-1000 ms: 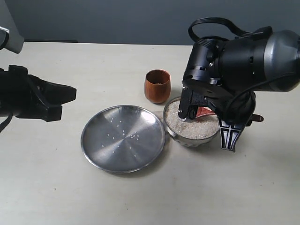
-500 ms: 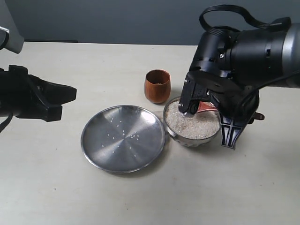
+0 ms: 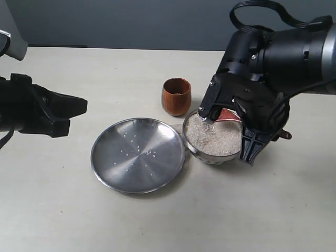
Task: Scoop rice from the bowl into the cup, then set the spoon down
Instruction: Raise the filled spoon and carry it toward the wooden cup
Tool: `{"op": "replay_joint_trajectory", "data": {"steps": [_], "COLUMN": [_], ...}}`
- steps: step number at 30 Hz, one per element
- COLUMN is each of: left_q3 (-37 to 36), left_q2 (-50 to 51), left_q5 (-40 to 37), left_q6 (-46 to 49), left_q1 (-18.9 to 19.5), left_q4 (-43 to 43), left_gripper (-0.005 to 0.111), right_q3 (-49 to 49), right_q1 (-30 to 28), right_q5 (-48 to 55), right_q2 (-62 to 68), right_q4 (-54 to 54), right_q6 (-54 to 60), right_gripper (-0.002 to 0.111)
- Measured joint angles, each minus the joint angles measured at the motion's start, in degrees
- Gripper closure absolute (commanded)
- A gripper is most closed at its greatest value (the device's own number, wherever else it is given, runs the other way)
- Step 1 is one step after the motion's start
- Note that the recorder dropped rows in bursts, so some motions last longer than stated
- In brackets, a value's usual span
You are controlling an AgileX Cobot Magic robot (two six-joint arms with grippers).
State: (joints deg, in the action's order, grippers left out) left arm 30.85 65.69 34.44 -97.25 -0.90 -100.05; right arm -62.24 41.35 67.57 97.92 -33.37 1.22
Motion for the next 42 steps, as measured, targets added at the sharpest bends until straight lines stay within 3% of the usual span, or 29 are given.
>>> {"op": "replay_joint_trajectory", "data": {"steps": [7,17,32,42], "left_q3": [0.0,0.0,0.0,0.0], "left_q2": [0.0,0.0,0.0,0.0], "left_q5": [0.0,0.0,0.0,-0.42], "left_q6": [0.0,0.0,0.1,0.31], "left_q1": [0.0,0.0,0.0,0.0], "left_q4": [0.0,0.0,0.0,0.0], "left_gripper": [0.106,0.106,0.106,0.106], "right_q3": [0.0,-0.34,-20.19,-25.51], "right_q1": [-6.31,-6.7,-6.7,-6.7], "right_q5": [-5.34,-10.08,-6.12,-3.21], "right_q2": [-2.04,-3.39,7.13,13.31], "right_q4": [7.51,8.14,6.28,3.25], "right_q6": [-1.22,-1.22,1.13,1.94], "right_gripper": [0.109,0.109,0.109,0.109]}}
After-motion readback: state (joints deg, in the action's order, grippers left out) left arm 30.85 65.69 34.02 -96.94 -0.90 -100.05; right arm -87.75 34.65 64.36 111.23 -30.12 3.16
